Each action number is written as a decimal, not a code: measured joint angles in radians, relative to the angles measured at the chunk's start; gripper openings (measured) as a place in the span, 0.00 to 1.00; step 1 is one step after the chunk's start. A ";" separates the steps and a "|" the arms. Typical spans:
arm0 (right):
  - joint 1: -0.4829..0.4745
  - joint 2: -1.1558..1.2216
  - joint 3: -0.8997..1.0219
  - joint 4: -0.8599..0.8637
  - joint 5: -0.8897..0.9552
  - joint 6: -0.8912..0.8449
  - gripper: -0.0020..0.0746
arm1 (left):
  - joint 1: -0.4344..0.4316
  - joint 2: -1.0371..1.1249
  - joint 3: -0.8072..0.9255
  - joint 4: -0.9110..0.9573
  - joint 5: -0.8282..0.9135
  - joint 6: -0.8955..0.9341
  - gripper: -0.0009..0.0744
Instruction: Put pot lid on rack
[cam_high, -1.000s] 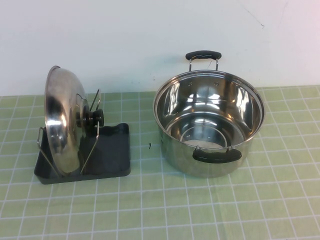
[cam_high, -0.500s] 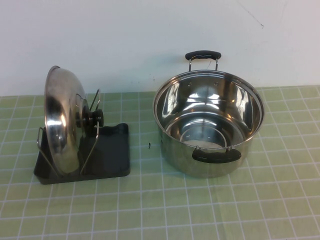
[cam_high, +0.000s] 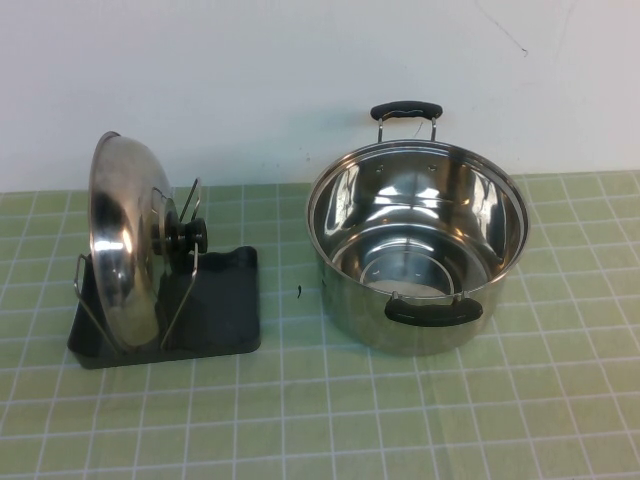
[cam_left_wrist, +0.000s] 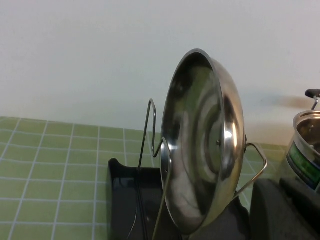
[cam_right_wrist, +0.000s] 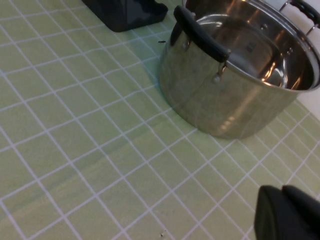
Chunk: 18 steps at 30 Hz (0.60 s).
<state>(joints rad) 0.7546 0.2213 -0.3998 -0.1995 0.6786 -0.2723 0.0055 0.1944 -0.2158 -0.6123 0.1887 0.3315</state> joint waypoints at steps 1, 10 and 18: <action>0.000 0.000 0.000 0.000 0.000 0.005 0.02 | 0.000 0.000 0.000 0.000 0.002 0.000 0.01; 0.000 0.000 0.007 0.000 -0.004 0.014 0.02 | 0.000 0.000 0.004 0.000 0.055 0.002 0.01; 0.000 0.000 0.007 0.000 -0.004 0.014 0.02 | 0.000 -0.021 0.050 0.039 0.060 0.002 0.01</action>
<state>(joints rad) 0.7546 0.2213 -0.3925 -0.1995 0.6748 -0.2580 0.0055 0.1729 -0.1660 -0.5730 0.2488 0.3338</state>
